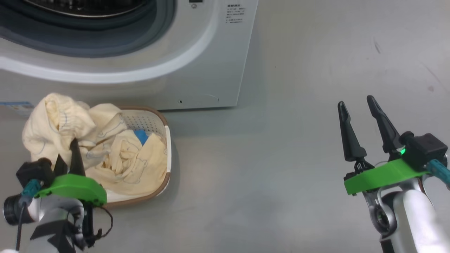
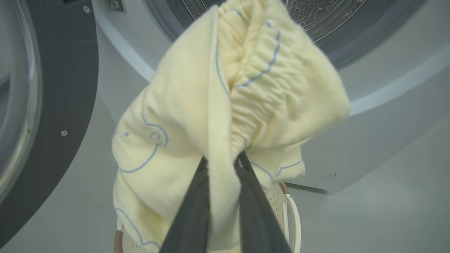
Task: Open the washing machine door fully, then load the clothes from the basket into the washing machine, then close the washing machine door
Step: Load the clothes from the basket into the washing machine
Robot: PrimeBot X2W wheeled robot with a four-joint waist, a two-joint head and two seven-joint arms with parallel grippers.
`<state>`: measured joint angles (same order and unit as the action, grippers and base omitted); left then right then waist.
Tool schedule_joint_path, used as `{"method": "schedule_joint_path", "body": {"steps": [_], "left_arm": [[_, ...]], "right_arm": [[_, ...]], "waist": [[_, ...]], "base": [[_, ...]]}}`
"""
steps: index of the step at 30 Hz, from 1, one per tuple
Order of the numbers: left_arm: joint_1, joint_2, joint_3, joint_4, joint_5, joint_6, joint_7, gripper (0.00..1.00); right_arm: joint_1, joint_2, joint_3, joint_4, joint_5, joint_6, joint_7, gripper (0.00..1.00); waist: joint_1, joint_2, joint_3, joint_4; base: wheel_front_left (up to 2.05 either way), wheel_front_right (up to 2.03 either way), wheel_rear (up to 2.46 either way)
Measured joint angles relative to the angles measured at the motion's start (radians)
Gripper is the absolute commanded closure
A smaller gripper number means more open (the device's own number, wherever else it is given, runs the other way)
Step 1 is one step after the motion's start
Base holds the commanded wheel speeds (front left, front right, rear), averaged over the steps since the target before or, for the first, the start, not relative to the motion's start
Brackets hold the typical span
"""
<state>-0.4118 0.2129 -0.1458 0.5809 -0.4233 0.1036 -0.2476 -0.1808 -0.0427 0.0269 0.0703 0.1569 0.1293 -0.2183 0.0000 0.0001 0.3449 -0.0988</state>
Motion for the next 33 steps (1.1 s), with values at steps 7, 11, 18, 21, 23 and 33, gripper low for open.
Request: {"method": "schedule_joint_path", "body": {"steps": [7,11,18,21,23,33], "left_arm": [[0.156,0.003,0.010,-0.159,0.029,0.020,0.000,1.00],[0.213,0.004,0.003,-0.220,0.029,0.030,0.002,1.00],[0.308,0.017,-0.015,-0.307,0.036,0.048,0.048,1.00],[0.335,0.024,-0.016,-0.333,0.036,0.057,0.064,1.00],[0.342,0.026,-0.016,-0.341,0.036,0.057,0.065,1.00],[0.366,0.030,-0.017,-0.391,0.032,0.072,0.087,1.00]], "right_arm": [[0.068,0.000,0.001,0.000,0.000,0.000,0.026,0.00],[0.103,0.000,0.002,-0.001,0.000,0.000,0.038,0.00],[0.160,0.000,0.004,-0.012,0.000,0.000,0.057,0.00],[0.171,0.000,0.007,-0.016,0.000,0.000,0.060,0.00],[0.177,0.000,0.008,-0.017,0.000,0.000,0.060,0.00],[0.198,0.000,0.011,-0.024,0.001,0.000,0.069,0.00]], "waist": [[0.0000,0.0000,-0.116,0.012],[0.0000,0.0000,-0.169,0.021],[0.0000,0.0000,-0.244,0.038],[0.0000,0.0000,-0.263,0.043],[-0.0001,0.0000,-0.268,0.044],[-0.0001,0.0000,-0.282,0.050]], "base": [[0.00,0.00,0.00],[0.00,0.00,0.00],[0.00,0.00,0.00],[0.00,0.00,0.00],[0.00,0.00,0.00],[0.00,0.00,0.00]]}}
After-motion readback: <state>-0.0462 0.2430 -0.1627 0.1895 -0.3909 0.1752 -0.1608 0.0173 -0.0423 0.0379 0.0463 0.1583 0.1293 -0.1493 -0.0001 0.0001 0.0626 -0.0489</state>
